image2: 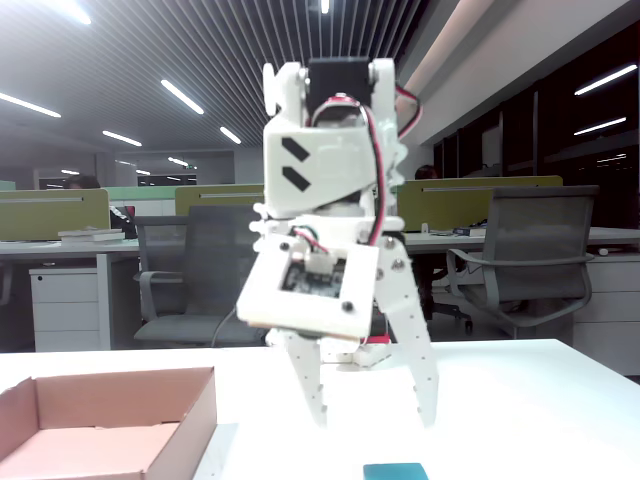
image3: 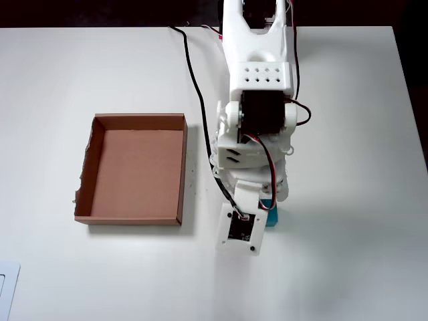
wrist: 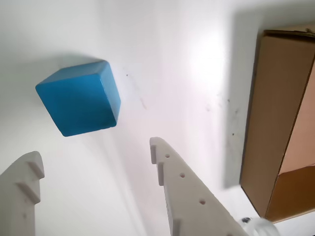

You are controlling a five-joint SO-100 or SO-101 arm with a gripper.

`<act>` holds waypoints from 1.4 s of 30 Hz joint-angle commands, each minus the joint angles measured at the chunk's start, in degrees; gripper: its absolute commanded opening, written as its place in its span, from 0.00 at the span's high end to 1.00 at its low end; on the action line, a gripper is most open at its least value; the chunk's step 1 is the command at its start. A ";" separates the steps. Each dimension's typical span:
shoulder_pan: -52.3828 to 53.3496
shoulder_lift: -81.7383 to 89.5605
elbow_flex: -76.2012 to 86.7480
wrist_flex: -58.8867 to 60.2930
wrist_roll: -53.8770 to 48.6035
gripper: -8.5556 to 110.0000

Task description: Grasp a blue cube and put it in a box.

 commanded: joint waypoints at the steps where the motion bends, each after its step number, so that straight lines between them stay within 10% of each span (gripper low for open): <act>1: -0.97 -0.18 -3.08 -1.41 -0.79 0.67; 42: -3.52 -8.61 -5.45 -8.09 0.70 0.69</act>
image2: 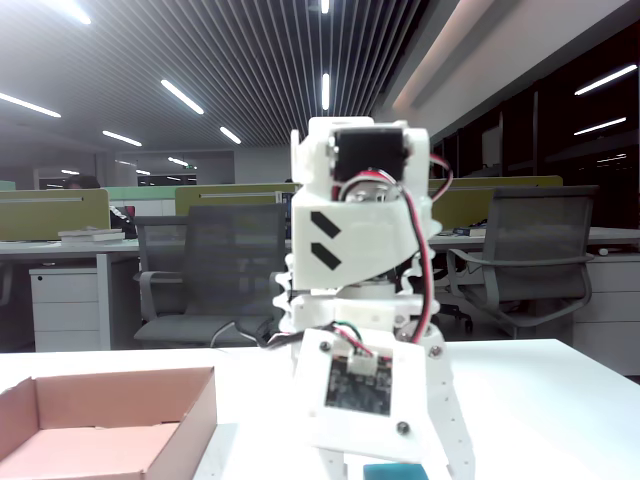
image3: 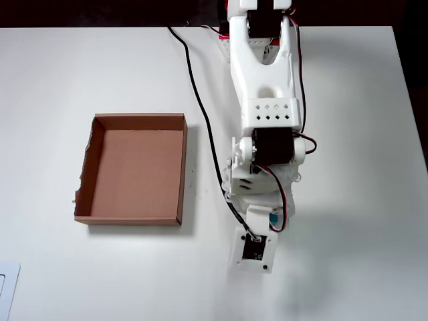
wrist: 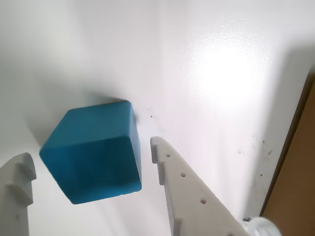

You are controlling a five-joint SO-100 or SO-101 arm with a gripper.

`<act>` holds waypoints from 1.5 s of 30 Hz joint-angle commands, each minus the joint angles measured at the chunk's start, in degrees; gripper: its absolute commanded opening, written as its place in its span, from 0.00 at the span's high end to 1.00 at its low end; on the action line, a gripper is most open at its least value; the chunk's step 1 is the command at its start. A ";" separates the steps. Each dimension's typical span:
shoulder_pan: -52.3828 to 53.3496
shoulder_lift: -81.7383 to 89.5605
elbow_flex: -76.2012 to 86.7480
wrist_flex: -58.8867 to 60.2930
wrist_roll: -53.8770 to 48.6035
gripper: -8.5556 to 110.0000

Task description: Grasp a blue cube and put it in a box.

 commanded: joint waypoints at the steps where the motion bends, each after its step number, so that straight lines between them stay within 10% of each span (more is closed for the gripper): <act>1: -0.62 0.97 -2.72 -0.97 0.62 0.70; 45: -0.70 7.03 -2.99 -0.53 4.48 0.80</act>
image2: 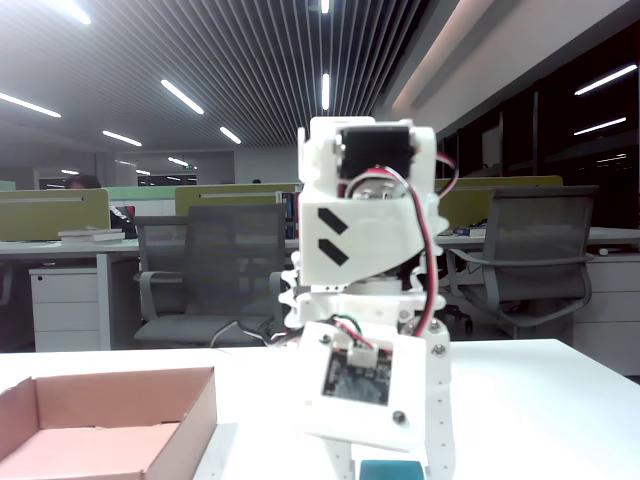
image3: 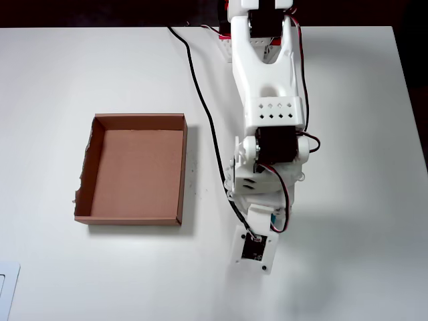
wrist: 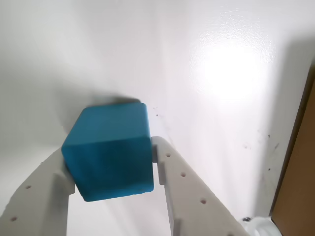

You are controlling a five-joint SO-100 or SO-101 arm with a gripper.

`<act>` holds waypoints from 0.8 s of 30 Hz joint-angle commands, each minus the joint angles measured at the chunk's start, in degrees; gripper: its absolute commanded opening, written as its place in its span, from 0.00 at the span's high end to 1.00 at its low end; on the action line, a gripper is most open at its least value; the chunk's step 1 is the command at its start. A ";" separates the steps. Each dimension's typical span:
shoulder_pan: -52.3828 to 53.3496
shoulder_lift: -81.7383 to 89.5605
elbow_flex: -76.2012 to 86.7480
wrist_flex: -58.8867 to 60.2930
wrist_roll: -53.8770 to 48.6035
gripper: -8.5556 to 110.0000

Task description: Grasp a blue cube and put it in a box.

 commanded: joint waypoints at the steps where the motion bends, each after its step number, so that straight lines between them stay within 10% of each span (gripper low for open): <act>1: -0.09 6.50 -2.99 0.35 0.35 0.80; 24: 7.47 19.69 -2.90 9.58 3.78 0.80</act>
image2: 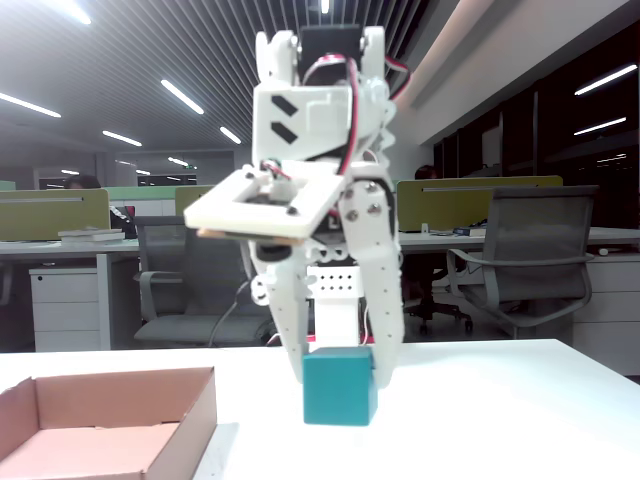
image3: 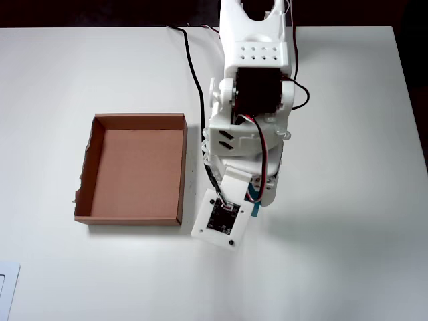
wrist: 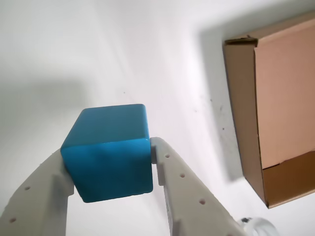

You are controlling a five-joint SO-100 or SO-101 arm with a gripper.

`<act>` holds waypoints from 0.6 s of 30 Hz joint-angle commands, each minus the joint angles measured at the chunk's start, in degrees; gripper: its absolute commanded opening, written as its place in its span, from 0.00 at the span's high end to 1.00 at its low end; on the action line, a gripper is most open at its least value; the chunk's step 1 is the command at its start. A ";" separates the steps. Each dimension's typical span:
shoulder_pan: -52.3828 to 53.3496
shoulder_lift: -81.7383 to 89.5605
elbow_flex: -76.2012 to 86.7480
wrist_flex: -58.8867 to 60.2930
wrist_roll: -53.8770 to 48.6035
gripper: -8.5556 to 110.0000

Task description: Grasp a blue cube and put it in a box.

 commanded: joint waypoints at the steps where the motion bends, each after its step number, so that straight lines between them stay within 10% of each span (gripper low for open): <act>1: 2.02 5.98 -2.90 1.14 0.62 0.80; 18: 21.36 11.25 -1.76 3.87 1.49 0.81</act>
